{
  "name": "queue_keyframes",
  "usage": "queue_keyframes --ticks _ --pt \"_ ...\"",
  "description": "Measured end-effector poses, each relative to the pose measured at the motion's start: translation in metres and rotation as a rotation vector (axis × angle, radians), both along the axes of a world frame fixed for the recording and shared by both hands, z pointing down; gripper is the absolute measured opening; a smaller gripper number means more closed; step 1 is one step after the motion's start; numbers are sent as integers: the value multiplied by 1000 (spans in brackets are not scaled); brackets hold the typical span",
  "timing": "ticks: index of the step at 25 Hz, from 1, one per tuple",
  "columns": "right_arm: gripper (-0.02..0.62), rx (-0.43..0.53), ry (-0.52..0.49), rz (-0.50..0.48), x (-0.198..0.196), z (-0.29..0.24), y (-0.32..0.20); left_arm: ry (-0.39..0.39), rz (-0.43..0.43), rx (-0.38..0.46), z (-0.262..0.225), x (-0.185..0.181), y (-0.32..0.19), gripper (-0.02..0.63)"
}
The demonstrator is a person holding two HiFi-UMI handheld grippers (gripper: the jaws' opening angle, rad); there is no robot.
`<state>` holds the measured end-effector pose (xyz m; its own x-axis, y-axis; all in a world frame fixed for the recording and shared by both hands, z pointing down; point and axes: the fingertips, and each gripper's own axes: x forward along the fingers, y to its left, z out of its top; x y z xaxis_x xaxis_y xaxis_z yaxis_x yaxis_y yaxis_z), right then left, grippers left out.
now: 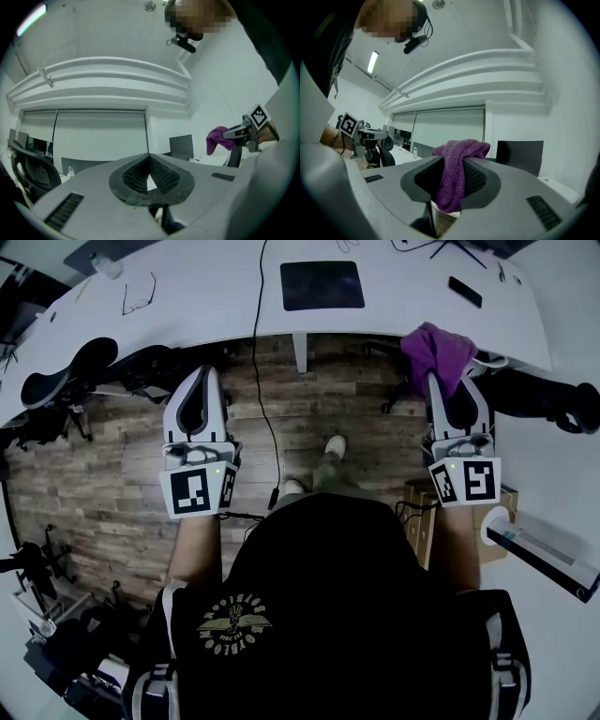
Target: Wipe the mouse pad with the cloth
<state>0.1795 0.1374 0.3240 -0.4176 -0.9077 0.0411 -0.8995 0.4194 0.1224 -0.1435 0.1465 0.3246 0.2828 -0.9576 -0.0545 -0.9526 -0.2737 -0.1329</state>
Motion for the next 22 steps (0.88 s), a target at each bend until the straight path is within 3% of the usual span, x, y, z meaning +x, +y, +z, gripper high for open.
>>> queue_keyframes --ticks 17,22 --pt "104 2 -44 -45 39 -2 -62 -52 -34 17 -21 33 -63 2" --pt "104 13 -55 -74 58 -6 -81 -31 -72 19 -28 42 -74 2"
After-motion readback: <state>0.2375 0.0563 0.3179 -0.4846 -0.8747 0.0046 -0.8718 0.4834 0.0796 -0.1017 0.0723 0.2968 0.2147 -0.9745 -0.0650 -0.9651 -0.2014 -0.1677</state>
